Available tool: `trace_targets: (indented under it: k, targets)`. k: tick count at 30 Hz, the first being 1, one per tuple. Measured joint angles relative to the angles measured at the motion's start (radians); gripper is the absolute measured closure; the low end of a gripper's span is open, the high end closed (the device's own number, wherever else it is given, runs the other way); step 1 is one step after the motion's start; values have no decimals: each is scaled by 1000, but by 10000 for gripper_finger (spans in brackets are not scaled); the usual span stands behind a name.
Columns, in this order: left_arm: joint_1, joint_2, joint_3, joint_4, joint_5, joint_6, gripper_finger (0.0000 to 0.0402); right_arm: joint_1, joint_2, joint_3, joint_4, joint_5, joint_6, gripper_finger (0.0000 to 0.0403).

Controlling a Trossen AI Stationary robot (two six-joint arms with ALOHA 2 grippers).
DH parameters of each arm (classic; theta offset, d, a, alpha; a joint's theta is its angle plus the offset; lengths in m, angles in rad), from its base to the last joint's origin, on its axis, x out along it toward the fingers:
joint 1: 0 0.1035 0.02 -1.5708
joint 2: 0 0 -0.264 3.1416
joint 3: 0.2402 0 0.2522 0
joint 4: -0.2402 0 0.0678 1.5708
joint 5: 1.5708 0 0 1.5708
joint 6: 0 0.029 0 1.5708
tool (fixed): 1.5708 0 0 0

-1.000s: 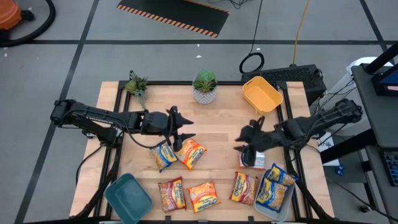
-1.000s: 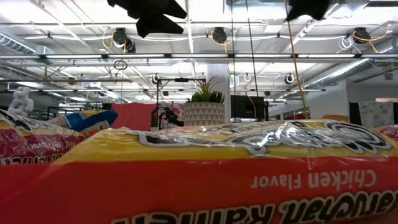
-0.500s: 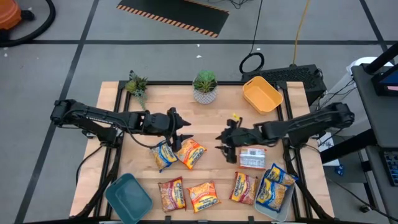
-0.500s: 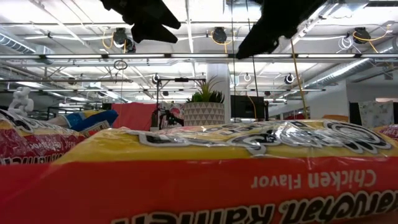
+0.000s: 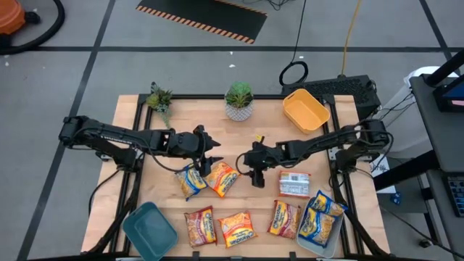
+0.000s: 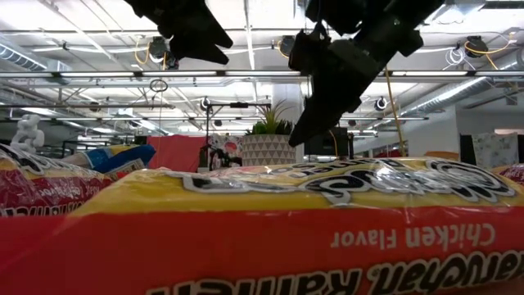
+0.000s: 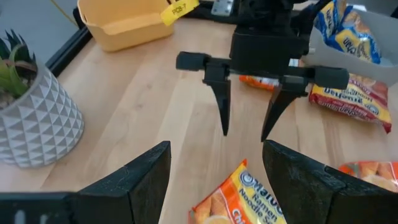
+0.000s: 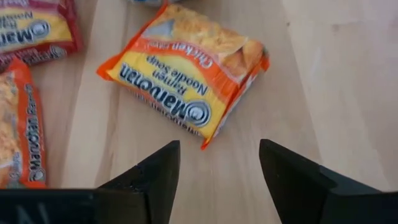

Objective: Sort Maruchan noodles
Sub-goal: Put the top right orange noodle pack into the yellow bin

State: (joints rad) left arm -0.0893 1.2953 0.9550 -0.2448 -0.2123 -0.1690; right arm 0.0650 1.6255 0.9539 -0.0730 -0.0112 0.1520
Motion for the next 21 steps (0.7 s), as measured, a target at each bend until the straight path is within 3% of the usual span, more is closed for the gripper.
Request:
trace_targets:
  k: [6, 14, 21]
  targets:
    - [-5, 0, 0, -69, 0, -1, 144, 2, 4, 0, 31, -2, 37, 183]
    - [-5, 0, 0, -117, 0, 50, 144, 8, 14, 0, 330, 12, 97, 183]
    - [-15, 0, 0, -203, 1, 41, 144, 18, 15, 0, 315, 10, 90, 184]
